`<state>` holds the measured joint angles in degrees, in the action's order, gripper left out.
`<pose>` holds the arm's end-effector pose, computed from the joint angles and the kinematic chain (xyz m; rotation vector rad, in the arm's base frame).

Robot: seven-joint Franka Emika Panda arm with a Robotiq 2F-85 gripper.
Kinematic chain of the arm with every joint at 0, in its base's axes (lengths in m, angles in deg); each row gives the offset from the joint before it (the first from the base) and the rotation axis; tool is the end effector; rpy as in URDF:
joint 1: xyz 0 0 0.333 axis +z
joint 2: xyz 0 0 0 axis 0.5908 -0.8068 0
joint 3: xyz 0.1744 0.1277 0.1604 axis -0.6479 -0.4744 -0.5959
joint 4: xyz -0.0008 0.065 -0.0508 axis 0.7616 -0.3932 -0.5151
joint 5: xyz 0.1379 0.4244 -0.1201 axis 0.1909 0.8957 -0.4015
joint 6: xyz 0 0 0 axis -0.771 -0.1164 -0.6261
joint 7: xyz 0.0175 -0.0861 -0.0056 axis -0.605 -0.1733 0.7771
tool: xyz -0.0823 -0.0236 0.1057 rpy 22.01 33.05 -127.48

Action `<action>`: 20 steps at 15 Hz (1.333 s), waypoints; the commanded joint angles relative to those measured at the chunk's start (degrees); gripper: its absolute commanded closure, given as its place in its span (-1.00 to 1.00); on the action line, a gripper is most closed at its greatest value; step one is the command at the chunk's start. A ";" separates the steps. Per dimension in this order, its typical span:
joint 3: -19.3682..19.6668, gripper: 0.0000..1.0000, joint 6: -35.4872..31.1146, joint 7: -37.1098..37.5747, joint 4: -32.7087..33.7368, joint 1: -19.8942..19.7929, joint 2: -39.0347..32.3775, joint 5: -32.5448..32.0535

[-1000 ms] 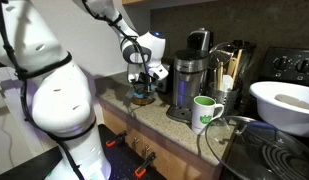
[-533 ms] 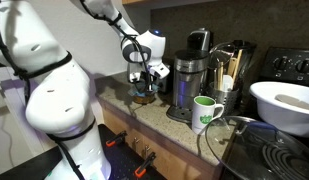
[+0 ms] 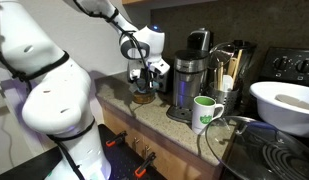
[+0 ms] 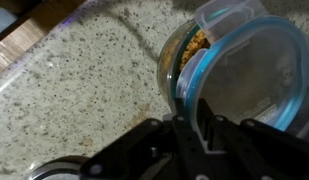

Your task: Remove the lid from the bowl

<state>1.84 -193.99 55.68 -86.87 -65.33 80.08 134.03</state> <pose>0.4468 0.0286 0.2097 -2.6048 0.8787 -0.1557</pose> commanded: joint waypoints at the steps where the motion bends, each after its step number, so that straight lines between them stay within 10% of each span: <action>1: -0.73 0.92 5.76 -2.25 0.03 -1.59 6.40 2.59; 13: 7.52 0.92 27.43 -1.77 -0.51 -1.26 29.50 -0.17; 20: 10.79 0.92 26.58 -2.61 -0.32 -0.42 35.99 0.66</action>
<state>12.51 -167.39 55.08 -86.81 -65.76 114.22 133.84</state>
